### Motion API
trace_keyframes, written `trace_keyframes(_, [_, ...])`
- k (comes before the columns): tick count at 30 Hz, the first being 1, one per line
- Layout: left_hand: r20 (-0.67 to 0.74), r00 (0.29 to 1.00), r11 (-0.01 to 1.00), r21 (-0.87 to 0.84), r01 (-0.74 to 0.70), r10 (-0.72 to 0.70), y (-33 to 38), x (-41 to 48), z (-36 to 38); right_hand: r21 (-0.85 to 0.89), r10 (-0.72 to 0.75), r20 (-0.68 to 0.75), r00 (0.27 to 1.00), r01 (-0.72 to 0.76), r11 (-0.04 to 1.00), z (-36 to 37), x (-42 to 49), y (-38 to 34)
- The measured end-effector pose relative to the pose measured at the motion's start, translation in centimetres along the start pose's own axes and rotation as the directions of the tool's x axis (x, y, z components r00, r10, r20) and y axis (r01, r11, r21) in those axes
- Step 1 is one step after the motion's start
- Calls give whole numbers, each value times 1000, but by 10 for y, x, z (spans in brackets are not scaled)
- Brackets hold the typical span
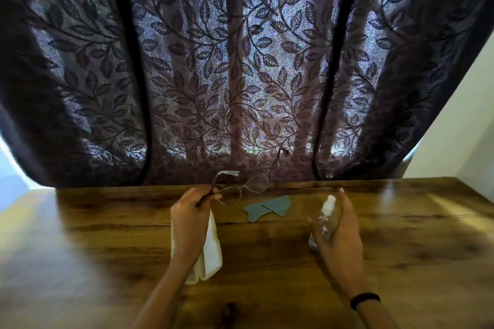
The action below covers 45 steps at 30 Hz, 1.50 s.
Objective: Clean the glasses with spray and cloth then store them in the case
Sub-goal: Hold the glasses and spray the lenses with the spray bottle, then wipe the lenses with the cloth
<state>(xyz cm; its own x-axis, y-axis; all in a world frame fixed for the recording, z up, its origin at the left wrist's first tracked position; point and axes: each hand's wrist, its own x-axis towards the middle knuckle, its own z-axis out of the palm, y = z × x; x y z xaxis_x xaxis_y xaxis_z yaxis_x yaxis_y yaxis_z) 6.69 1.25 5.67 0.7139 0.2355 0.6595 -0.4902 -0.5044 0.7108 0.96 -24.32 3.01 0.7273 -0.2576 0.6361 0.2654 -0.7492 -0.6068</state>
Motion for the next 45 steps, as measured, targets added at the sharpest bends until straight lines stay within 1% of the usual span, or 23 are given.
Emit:
trace_keyframes(2, [-5, 1000, 1000, -10, 8, -8, -1, 0, 0, -38, -57, -117, 992, 53, 998, 3, 8, -7])
trace_keyframes(4, [-13, 1000, 1000, -2, 17, -17, -5, 0, -1, -136, -164, -156, 974, 144, 980, 7, 18, -15])
trace_keyframes(6, [-23, 1000, 1000, 2, 16, -16, -8, 0, -1, -176, -250, -107, 962, 229, 957, 15, 26, -24])
trace_keyframes(8, [-31, 999, 1000, -7, 16, -16, -9, 0, -1, -122, -275, -26, 961, 270, 955, 27, 30, -32])
trace_keyframes(10, [-38, 999, 1000, -15, 14, -14, -11, 0, -1, -75, -249, 96, 964, 257, 964, 41, 32, -36])
trace_keyframes(12, [-45, 998, 999, -23, 40, -41, -13, 1, 0, -87, -166, 266, 950, 195, 977, 58, 35, -34])
trace_keyframes(14, [-50, 997, 998, -25, 63, -64, -14, 2, -1, -161, -58, 415, 908, 136, 978, 76, 40, -25])
trace_keyframes(16, [-49, 997, 997, -32, 65, -66, -13, 3, -2, -239, 18, 489, 872, 115, 964, 90, 44, -16])
trace_keyframes(19, [-47, 997, 998, -34, 52, -53, -12, 5, -6, -328, 115, 531, 839, 78, 942, 104, 50, -3])
trace_keyframes(22, [-54, 997, 998, -34, 49, -50, -10, 6, -7, -369, 179, 554, 813, 46, 928, 110, 54, 5])
trace_keyframes(29, [-51, 996, 996, -61, 68, -72, -12, 4, -4, -397, 194, 581, 791, 67, 915, 114, 56, 7])
trace_keyframes(34, [-51, 998, 998, -48, 44, -47, -10, 5, -5, -500, 172, 579, 797, 180, 847, 109, 58, 3])
trace_keyframes(35, [-55, 998, 998, -42, 42, -44, -9, 5, -5, -504, 172, 580, 796, 184, 844, 108, 59, 1])
trace_keyframes(37, [-60, 998, 999, -28, 36, -38, -10, 5, -7, -483, 194, 554, 810, 122, 867, 104, 61, -2])
trace_keyframes(40, [-62, 998, 999, -20, 29, -31, -13, 3, -10, -385, 212, 524, 825, 7, 923, 95, 68, -11])
trace_keyframes(43, [-77, 994, 996, -49, 70, -74, -13, -1, -10, -232, 180, 592, 785, -47, 971, 80, 80, -21])
trace_keyframes(44, [-80, 993, 996, -53, 78, -82, -13, -3, -9, -158, 170, 620, 766, -90, 983, 74, 83, -26])
trace_keyframes(45, [-79, 993, 995, -53, 82, -86, -13, -4, -9, -61, 169, 641, 749, -169, 984, 68, 87, -30])
